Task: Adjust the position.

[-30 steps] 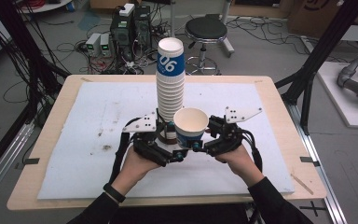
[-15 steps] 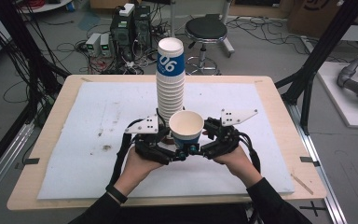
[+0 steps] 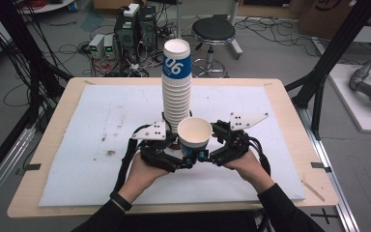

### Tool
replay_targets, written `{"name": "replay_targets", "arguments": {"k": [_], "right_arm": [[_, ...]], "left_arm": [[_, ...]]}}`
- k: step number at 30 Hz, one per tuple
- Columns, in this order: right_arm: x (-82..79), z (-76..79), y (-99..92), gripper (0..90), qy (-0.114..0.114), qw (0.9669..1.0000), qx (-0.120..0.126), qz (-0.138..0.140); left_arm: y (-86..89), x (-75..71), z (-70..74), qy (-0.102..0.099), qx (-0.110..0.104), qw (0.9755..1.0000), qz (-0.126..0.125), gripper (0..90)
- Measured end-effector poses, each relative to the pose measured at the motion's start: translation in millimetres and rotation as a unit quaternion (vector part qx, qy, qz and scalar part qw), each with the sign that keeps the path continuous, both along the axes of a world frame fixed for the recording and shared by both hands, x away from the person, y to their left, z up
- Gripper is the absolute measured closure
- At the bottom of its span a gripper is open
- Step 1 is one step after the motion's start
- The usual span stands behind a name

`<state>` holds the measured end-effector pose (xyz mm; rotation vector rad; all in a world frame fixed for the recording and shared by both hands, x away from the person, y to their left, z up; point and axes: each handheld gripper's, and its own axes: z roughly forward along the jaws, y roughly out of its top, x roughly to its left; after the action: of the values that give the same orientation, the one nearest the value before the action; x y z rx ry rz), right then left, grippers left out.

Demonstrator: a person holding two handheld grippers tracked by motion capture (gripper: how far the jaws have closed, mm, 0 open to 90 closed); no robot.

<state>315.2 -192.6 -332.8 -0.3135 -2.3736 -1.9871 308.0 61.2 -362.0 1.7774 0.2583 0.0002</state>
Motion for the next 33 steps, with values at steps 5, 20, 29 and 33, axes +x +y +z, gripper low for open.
{"name": "replay_targets", "arguments": {"k": [5,20,29,33], "right_arm": [[-0.8,3.7,-1.9,17.6,-0.001,0.9999,0.014,-0.001],[-2.1,3.8,-3.3,23.1,-0.01,0.9997,0.02,-0.008],[-3.0,1.2,-0.2,23.2,-0.011,0.9998,0.017,-0.003],[-3.6,0.1,1.8,23.2,-0.012,0.9998,0.017,-0.002]], "left_arm": [[-3.1,0.0,-1.9,0.002,0.008,0.9999,-0.006,30.2],[-5.0,0.0,-3.2,0.01,0.0,0.9999,-0.006,19.3],[-6.2,0.0,-2.6,0.019,-0.022,0.9995,-0.006,18.3],[-4.1,0.5,-2.1,0.018,-0.029,0.9994,-0.006,21.3]]}}
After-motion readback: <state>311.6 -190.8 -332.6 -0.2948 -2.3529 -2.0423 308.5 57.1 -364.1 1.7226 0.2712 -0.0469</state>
